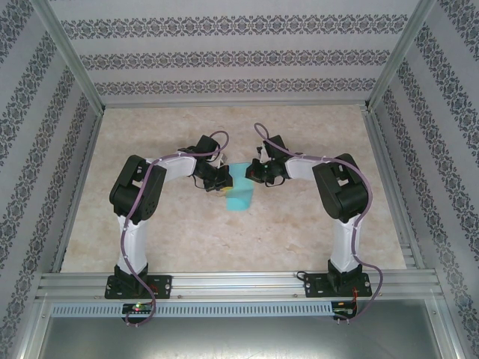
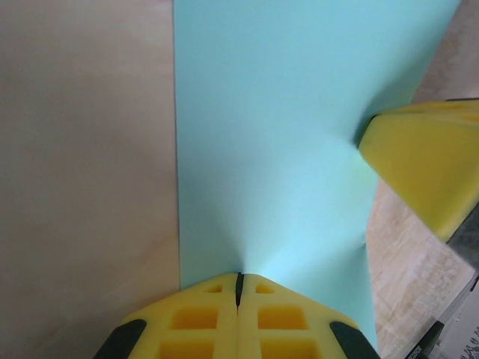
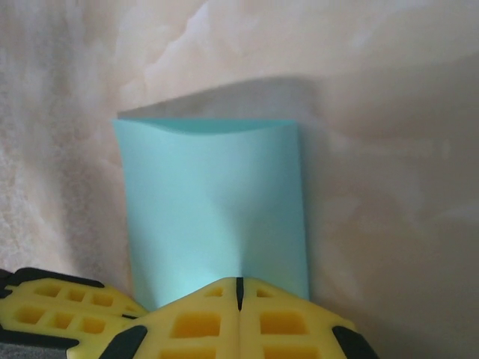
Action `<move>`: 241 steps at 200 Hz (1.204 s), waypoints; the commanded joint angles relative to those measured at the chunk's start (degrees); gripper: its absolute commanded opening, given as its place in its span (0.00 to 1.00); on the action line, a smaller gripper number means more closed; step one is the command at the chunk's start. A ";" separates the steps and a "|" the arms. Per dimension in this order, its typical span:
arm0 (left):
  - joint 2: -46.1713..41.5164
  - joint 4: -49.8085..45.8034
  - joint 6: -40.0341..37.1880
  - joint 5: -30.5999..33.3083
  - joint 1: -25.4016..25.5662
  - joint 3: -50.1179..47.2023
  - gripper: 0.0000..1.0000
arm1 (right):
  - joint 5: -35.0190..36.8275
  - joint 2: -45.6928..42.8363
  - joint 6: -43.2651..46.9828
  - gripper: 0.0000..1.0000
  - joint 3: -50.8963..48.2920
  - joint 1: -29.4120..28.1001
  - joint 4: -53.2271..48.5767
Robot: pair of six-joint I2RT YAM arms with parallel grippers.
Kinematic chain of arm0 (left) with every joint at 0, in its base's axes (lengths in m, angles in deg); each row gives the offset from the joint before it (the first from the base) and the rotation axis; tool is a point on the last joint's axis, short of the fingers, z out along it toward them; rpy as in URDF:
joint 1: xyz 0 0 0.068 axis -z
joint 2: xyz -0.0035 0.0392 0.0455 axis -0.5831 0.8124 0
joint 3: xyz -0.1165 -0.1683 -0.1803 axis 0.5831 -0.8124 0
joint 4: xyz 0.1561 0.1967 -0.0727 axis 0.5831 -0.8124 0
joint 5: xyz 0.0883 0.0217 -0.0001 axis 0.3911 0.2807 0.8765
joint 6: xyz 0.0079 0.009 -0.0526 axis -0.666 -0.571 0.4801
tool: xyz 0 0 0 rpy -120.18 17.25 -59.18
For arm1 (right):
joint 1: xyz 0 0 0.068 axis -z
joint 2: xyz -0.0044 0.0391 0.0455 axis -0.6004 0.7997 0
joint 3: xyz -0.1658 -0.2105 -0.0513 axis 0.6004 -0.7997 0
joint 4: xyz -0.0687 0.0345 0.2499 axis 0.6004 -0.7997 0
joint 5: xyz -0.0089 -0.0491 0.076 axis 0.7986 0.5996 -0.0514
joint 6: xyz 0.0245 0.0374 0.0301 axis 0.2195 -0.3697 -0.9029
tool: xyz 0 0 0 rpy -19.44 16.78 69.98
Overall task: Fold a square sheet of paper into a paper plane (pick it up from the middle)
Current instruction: Fold the square sheet of paper in half at the center of the table.
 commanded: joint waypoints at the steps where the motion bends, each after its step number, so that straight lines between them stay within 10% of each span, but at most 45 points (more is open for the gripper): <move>1: 8.06 -13.31 -1.01 12.87 1.45 -5.58 0.00 | 5.65 1.71 -0.17 0.01 0.81 2.55 -2.76; 241: 6.56 -11.75 -0.24 13.16 1.84 -7.20 0.00 | 5.92 6.14 3.38 0.00 11.82 6.16 -6.74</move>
